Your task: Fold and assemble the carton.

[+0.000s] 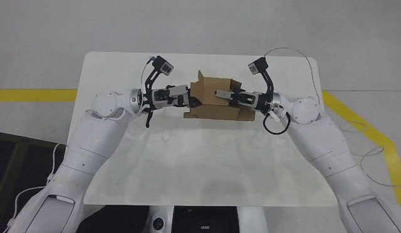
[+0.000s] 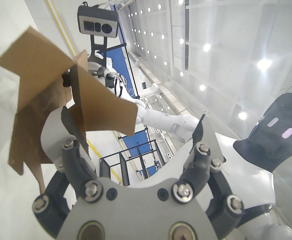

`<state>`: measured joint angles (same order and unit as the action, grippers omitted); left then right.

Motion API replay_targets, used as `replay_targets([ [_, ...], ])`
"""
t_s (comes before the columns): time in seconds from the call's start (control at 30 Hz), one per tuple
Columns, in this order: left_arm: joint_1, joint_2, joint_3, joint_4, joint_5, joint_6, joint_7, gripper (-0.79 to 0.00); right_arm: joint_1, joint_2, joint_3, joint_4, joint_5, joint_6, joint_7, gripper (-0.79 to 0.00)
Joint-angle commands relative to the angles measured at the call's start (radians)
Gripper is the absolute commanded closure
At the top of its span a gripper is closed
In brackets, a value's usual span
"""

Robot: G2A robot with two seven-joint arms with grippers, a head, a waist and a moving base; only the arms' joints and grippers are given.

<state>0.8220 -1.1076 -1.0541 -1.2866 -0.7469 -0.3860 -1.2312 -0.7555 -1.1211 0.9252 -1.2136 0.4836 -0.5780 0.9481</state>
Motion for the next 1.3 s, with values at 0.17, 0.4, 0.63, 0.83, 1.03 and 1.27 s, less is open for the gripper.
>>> replay_targets([
  [0.17, 0.019, -0.006, 0.008, -0.005, 0.001, 0.003, -0.003, -0.785, -0.007, 0.0, 0.029, -0.001, -0.019, 0.001, -0.034, 0.0],
  [0.4, 0.035, -0.01, 0.009, -0.023, 0.001, 0.013, -0.004, -0.785, -0.013, 0.0, 0.054, 0.0, -0.049, 0.005, -0.059, 0.0],
  [0.63, 0.026, -0.023, 0.039, -0.025, -0.005, 0.022, -0.007, -0.785, -0.019, -0.006, 0.058, -0.022, -0.07, 0.009, -0.087, 0.0],
  [0.83, 0.01, -0.039, 0.067, -0.003, -0.03, 0.026, -0.011, -0.785, -0.025, -0.01, 0.061, -0.041, -0.09, 0.016, -0.106, 0.0],
  [1.03, -0.013, -0.054, 0.087, 0.04, -0.043, 0.018, -0.014, -0.785, -0.04, -0.017, 0.053, -0.063, -0.105, 0.018, -0.124, 0.0],
  [1.27, -0.028, -0.061, 0.079, 0.069, -0.036, 0.004, -0.015, -0.785, -0.054, -0.02, 0.056, -0.069, -0.118, 0.027, -0.128, 0.0],
])
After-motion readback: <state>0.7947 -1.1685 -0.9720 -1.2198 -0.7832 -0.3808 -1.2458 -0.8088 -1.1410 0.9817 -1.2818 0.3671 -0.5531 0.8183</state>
